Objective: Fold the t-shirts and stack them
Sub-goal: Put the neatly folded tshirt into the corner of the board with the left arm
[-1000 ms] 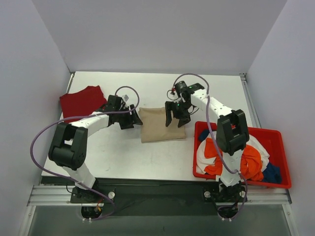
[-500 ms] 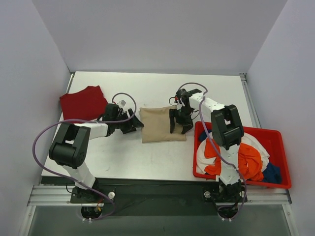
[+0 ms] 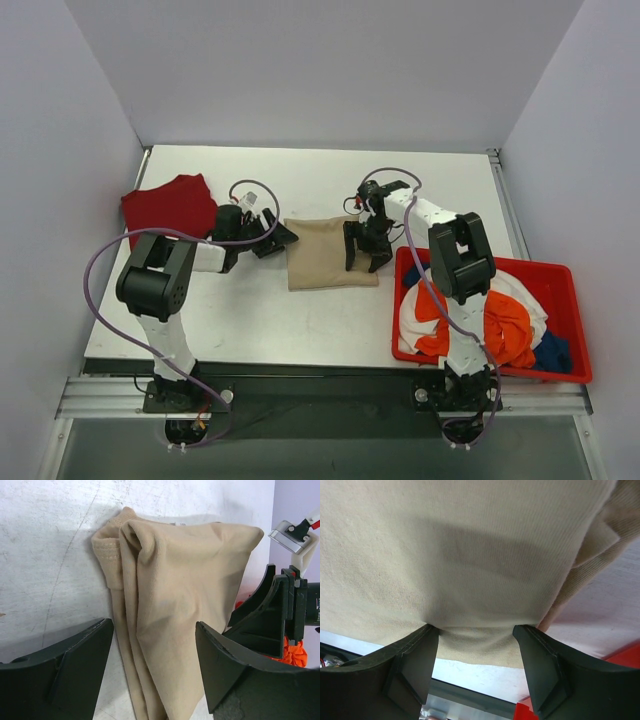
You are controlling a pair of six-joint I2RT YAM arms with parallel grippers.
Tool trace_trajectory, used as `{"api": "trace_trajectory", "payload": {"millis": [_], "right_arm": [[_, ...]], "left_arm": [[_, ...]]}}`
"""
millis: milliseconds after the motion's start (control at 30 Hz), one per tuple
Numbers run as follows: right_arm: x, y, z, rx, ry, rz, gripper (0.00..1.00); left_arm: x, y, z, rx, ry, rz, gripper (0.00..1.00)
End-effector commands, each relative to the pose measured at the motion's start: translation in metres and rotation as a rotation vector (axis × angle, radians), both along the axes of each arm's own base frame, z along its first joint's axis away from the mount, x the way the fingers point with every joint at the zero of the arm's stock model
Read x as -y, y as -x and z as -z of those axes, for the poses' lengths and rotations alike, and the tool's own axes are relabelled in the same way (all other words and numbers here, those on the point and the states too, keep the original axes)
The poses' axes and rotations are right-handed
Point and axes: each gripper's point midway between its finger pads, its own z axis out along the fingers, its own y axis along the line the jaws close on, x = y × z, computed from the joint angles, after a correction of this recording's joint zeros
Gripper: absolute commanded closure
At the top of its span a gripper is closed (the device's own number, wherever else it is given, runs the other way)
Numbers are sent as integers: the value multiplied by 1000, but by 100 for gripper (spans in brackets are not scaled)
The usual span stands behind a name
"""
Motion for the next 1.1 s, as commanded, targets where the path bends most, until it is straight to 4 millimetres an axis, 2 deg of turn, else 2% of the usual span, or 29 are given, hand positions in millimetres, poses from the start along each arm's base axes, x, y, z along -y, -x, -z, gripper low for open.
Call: {"api": "trace_trajectory", "payload": {"millis": [0,100,333,600,733,767,867,900,967,1000,1033,1067], "right_arm": [[14,10,8,-41,53,-20,35],[11,9,7,-40,40,-22,35],[8,8,6,-44,25,-25,35],[5,8,7,-45,17,-30,35],[2,9,5,-45,12,-32,35],[1,8,4,-40,10,-32,35],[0,6,-3,-23,-1,-31,35],[-1,6,-5,-20,-6,-33,35],[-2,5,-12,-6,-15,-33,34],[-2,6,-13,-5,-17,-32,34],[-1,5,-18,3,-22,-30,33],[0,4,-21,8,-23,-27,33]], "left_arm": [[-17,8,45,-96,-109,-53,22],[-16,10,54,-105,-135,-51,22],[5,26,73,-150,-152,15,22],[34,72,88,-209,-198,146,30],[29,78,95,-242,-248,160,46],[27,76,93,-249,-263,154,59],[18,62,84,-227,-335,133,86],[12,53,79,-234,-390,111,100],[-4,56,74,-268,-487,117,100],[-7,38,60,-225,-526,93,100],[-13,32,52,-201,-562,101,100],[-21,34,48,-224,-602,108,100]]}}
